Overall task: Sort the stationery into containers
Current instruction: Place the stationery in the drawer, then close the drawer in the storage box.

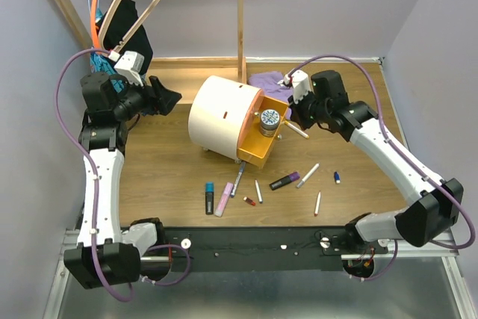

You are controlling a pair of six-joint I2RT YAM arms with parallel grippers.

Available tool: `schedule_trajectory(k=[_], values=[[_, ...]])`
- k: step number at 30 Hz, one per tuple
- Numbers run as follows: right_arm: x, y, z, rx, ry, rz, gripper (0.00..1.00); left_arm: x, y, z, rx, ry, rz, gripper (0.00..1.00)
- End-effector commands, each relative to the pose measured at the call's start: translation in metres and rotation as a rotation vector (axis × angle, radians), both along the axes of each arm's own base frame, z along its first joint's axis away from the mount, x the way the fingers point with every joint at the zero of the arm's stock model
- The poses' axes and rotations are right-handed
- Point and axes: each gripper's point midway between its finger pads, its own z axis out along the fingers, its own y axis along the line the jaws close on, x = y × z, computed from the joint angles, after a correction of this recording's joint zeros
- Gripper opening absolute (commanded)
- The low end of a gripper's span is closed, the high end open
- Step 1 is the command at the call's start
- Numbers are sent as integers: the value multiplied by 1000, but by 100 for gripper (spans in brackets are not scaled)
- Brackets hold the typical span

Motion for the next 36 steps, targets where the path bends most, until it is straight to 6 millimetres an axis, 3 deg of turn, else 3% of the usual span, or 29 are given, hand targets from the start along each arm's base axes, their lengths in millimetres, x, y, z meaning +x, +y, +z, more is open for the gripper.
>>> schedule_trajectory(k=[1,6,18,36], values=[[-14,-1,-34,-28,106,39,1,15,16,-20,71,60,82,77],[-15,9,-43,-12,155,81,1,23,24,-47,120,135,117,77],[-12,40,-39,96,237,144,1,29,7,-83,151,204,43,78],[6,69,-36,195,292,170,1,41,-19,-88,152,215,-44,78]])
